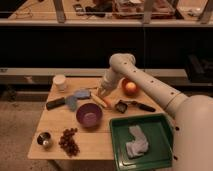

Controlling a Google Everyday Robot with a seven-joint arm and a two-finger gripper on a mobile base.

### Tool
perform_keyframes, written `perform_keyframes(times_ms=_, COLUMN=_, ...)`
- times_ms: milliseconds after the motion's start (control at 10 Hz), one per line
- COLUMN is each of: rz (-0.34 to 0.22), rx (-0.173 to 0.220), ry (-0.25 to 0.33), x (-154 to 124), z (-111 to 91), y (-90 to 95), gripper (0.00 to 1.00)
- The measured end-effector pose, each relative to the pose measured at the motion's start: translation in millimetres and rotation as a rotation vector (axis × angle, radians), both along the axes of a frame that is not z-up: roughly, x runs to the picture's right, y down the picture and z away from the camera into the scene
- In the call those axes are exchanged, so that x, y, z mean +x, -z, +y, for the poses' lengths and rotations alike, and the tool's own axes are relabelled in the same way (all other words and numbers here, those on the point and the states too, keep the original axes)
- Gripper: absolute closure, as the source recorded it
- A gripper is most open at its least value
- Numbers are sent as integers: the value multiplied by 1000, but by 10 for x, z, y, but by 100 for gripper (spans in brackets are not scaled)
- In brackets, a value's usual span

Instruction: Place banana in purple bowl

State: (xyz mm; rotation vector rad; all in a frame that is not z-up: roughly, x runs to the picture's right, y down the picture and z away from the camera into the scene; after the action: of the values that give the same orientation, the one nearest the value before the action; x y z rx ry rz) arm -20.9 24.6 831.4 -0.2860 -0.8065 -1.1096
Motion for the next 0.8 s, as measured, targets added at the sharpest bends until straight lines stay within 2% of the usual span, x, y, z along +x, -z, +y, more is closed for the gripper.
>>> perform_keyframes(times_ms=300, rz=4, rx=2, ry=1, x=27, z=0, y=0, gripper=37)
perform_keyframes(times_ms=400, rz=10, rx=13, ry=14, x=20, z=-4, y=-7, gripper=37)
perform_keyframes(times_ms=500, rz=18, rx=40, ry=46, x=-16, z=-28, y=-17, gripper=37)
perform_keyframes(times_ms=600, rz=12, rx=84, ry=111, x=-109, z=-43, y=-40, gripper=37)
perform_keyframes(times_ms=700, rz=-31, rx=160, ry=218, x=-266, z=-49, y=-82, gripper=37)
perform_keyframes(times_ms=800, rz=-69, rx=223, ry=297, x=-337, z=-40, y=-135, gripper=37)
